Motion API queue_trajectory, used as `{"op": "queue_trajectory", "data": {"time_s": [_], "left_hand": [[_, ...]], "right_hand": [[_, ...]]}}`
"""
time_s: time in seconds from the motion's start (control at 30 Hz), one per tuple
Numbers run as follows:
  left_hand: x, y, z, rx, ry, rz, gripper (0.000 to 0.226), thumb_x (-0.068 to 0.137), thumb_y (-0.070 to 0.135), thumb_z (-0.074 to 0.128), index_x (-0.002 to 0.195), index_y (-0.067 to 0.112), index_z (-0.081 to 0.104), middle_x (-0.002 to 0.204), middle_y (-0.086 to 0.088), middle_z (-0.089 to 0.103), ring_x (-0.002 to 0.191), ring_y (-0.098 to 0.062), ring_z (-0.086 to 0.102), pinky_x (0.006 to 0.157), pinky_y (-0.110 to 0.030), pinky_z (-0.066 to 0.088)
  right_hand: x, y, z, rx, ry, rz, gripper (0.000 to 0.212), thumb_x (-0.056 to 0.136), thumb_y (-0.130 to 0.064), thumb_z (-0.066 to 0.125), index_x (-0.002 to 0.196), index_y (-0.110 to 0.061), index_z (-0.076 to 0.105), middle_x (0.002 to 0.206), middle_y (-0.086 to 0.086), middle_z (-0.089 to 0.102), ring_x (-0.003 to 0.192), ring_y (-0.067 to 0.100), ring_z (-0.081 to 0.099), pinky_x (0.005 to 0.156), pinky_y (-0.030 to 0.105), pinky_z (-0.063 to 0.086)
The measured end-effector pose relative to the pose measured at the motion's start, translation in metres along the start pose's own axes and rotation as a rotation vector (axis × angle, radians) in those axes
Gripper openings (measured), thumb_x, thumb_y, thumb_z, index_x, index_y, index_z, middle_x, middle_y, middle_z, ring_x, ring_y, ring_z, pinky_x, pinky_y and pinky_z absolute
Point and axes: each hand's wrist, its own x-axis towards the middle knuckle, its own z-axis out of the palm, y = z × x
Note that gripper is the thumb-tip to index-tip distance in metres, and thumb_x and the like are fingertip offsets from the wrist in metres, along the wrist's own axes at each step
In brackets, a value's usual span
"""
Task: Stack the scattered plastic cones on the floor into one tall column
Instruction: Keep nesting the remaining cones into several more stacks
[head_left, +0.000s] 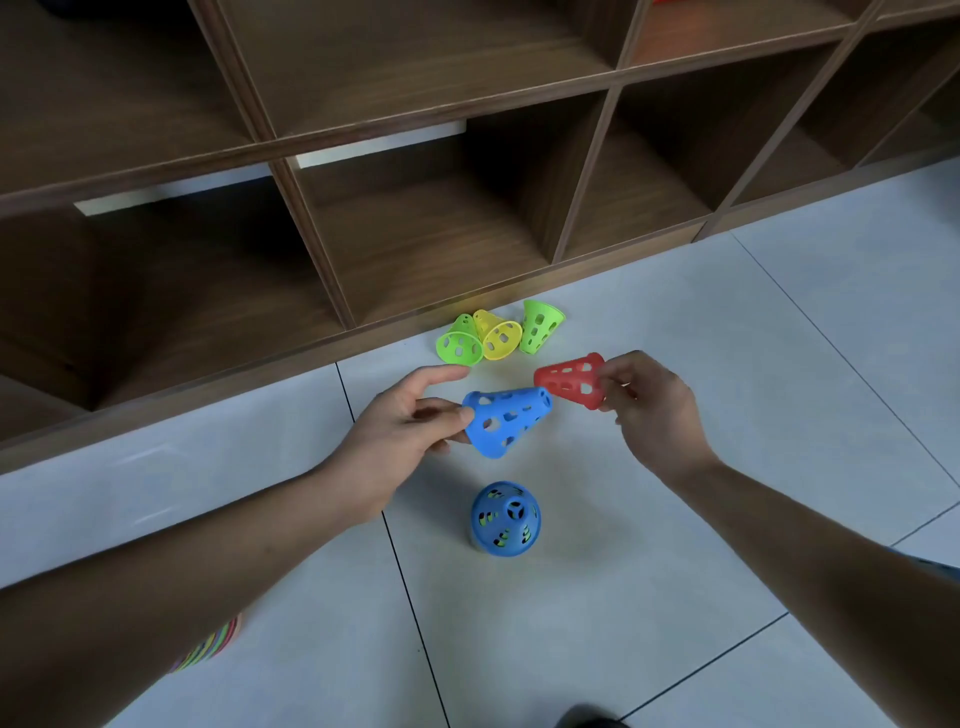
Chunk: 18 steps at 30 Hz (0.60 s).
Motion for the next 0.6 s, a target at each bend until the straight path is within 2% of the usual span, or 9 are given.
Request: {"op": "queue_trajectory", "data": {"time_s": [0.13,0.2,0.27,0.33,0.43,0.53,0.6], "left_hand": [[-0.010,0.013,0.009,-0.120,-0.038,0.026,0.026,0.104,0.011,0.064,0.127,0.018,0.075,0.086,-0.001,0.073,0.083,-0.015,0.070,0.083,-0.034,0.046],[-0.015,0.013,0.011,-0.119,-0.095,0.035,0.023,0.105,0.013,0.064,0.122,0.017,0.079,0.094,-0.006,0.074,0.085,-0.016,0.065,0.085,-0.038,0.045],[-0.021,0.010,0.013,-0.070,-0.136,0.056,0.021,0.105,0.017,0.065,0.119,0.021,0.081,0.104,-0.012,0.075,0.092,-0.021,0.061,0.086,-0.040,0.046],[-0.025,0.005,0.015,0.001,-0.149,0.068,0.020,0.106,0.018,0.065,0.116,0.024,0.082,0.105,-0.011,0.076,0.092,-0.020,0.059,0.085,-0.037,0.048],[-0.028,-0.004,0.020,0.107,-0.148,0.064,0.023,0.108,0.016,0.061,0.114,0.026,0.081,0.103,-0.002,0.079,0.087,-0.011,0.061,0.081,-0.033,0.048],[-0.031,-0.012,0.023,0.143,-0.153,0.042,0.023,0.109,0.014,0.059,0.115,0.025,0.079,0.107,0.001,0.080,0.090,-0.012,0.063,0.083,-0.033,0.048],[-0.033,-0.016,0.023,0.127,-0.158,0.046,0.022,0.109,0.011,0.059,0.114,0.022,0.077,0.107,-0.002,0.080,0.094,-0.013,0.068,0.087,-0.030,0.052]], "right_hand": [[-0.013,-0.016,-0.014,0.459,-0.002,0.237,0.019,0.099,0.000,0.061,0.115,-0.008,0.067,0.086,0.009,0.075,0.072,0.019,0.070,0.067,0.033,0.052],[-0.021,-0.024,-0.022,0.678,-0.084,0.314,0.021,0.102,0.000,0.058,0.120,-0.004,0.067,0.089,0.012,0.071,0.073,0.021,0.066,0.070,0.034,0.050],[-0.030,-0.033,-0.028,0.804,-0.193,0.334,0.021,0.104,0.002,0.052,0.115,-0.003,0.069,0.087,0.011,0.068,0.072,0.020,0.061,0.071,0.033,0.048],[-0.040,-0.042,-0.029,0.841,-0.272,0.318,0.028,0.103,0.006,0.046,0.101,-0.006,0.071,0.081,0.011,0.065,0.069,0.019,0.057,0.069,0.032,0.046],[-0.052,-0.053,-0.026,0.838,-0.372,0.275,0.035,0.100,0.008,0.048,0.086,-0.009,0.075,0.079,0.015,0.061,0.065,0.020,0.057,0.068,0.033,0.046],[-0.062,-0.058,-0.021,0.700,-0.502,0.178,0.040,0.099,0.012,0.050,0.086,-0.011,0.079,0.082,0.018,0.064,0.067,0.020,0.058,0.066,0.030,0.048],[-0.066,-0.058,-0.019,0.637,-0.585,0.139,0.031,0.099,0.013,0.051,0.094,-0.005,0.077,0.086,0.022,0.065,0.072,0.021,0.059,0.065,0.027,0.050]]}}
